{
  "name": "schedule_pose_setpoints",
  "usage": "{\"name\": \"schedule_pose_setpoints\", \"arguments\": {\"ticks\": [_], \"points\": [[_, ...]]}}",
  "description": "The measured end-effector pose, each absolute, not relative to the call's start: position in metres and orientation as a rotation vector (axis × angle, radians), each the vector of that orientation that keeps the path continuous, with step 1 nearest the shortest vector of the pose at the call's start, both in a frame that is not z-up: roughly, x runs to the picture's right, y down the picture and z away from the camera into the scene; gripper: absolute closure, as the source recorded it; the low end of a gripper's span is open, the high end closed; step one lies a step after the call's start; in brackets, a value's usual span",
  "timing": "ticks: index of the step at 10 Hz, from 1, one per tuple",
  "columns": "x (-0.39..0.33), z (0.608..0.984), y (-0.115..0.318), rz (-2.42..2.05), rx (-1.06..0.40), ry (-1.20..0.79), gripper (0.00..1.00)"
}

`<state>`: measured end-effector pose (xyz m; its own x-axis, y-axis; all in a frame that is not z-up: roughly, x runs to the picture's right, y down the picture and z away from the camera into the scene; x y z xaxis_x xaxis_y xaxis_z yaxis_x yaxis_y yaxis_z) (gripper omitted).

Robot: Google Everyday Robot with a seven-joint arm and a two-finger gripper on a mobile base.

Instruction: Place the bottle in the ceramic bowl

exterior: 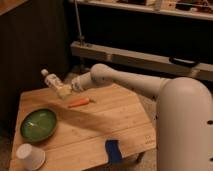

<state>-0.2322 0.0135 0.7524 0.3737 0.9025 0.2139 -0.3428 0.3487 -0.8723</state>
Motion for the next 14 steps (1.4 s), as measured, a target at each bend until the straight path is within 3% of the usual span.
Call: {"name": "schedule_pose_setpoints", "arguments": {"ticks": [5, 7, 13, 14], "points": [[-0.268, 0.708, 0.084, 0.705, -0.834, -0.85, 0.91], [-0.285, 0.699, 0.103, 0.604, -0.814, -0.845, 0.86], [-0.312, 0.722, 0.13, 0.556, -0.821, -0.752, 0.26], [-0.312, 0.723, 0.13, 0.559, -0.829, -0.75, 0.21]]}}
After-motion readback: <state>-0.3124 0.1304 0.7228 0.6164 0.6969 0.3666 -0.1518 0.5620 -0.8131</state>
